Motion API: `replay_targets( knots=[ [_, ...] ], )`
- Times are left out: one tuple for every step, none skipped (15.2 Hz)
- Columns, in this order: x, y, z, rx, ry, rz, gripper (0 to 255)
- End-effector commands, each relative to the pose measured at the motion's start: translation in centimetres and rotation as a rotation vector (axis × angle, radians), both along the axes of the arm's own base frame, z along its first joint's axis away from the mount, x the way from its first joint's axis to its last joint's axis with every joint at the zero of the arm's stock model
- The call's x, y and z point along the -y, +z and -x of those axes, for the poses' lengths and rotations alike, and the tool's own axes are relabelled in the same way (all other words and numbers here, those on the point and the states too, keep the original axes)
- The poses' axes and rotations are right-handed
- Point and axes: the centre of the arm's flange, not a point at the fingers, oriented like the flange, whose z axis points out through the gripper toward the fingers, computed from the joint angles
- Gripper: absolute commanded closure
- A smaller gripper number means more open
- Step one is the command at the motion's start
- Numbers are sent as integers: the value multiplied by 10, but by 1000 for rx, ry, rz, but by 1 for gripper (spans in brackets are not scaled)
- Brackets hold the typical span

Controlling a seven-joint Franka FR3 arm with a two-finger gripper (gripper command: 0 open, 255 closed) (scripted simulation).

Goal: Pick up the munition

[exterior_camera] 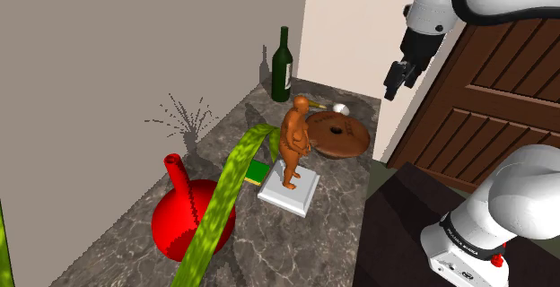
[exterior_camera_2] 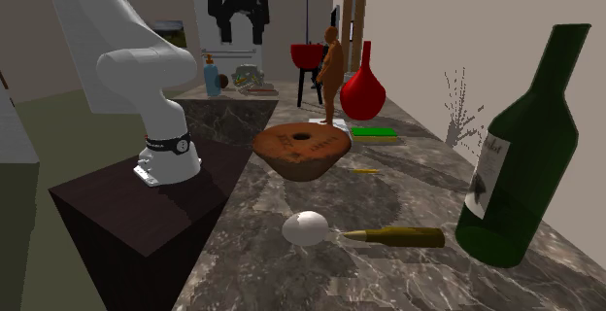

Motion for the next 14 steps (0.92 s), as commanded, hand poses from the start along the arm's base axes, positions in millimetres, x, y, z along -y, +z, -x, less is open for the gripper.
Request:
replay_targets(
  knots=[
    [0,0,0,0,0,0,0],
    [6,-7,-9,3,12,-3,0],
    [12,-15,-18,6,24,-7,0],
    [17,-22,-27,8,36,-10,0],
    [23,-30,-36,11,49,-14,0],
    [28,-37,-45,14,61,-17,0],
    [34,-45,-55,17,73,-21,0],
    [39,-52,-64,20,85,-24,0],
    [44,-60,-73,22,97,-28,0],
    [49,-67,-83,25,109,-31,0],
    [53,-74,-93,28,121,-35,0],
    [58,-82,-102,31,134,-38,0],
    [62,-89,-112,34,146,-42,0],
    [67,-97,-122,36,158,-45,0]
  ],
)
